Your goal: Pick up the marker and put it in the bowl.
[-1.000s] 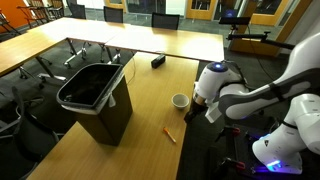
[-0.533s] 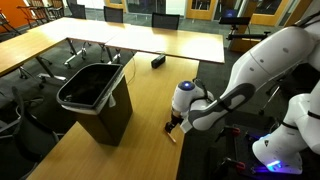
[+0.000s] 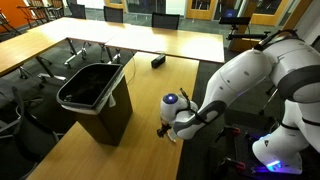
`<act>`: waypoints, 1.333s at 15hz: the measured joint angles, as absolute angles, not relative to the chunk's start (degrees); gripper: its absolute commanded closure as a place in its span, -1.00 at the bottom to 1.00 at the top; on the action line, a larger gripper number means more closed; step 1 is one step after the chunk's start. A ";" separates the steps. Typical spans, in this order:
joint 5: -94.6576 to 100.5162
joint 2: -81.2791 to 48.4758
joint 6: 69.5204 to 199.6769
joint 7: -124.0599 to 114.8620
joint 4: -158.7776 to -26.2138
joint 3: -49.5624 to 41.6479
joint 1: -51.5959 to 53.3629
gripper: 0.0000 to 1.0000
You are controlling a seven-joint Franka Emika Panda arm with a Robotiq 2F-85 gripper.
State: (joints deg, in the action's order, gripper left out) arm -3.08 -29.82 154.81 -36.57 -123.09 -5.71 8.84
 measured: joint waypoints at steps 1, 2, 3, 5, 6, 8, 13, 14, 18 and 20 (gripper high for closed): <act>-3.10 -30.91 154.81 -36.65 -122.24 -6.37 9.45 -0.07; -3.14 -31.80 154.81 -36.66 -121.59 -6.89 9.88 0.07; -3.20 -32.53 154.80 -36.66 -120.99 -7.38 10.22 0.26; -3.36 -33.39 154.80 -36.67 -120.29 -8.06 10.43 0.57; -3.39 -33.69 154.80 -36.67 -120.08 -8.33 10.43 0.71; -3.49 -34.18 154.81 -36.67 -119.69 -8.70 10.44 0.98; -3.61 -34.24 154.79 -36.67 -119.48 -8.95 10.68 0.91; -3.61 -34.21 154.79 -36.68 -119.46 -9.49 10.93 0.91; -3.36 -33.04 155.34 -38.14 -119.18 -14.21 12.34 0.91; -3.30 -31.95 156.49 -38.75 -119.16 -16.97 12.36 0.91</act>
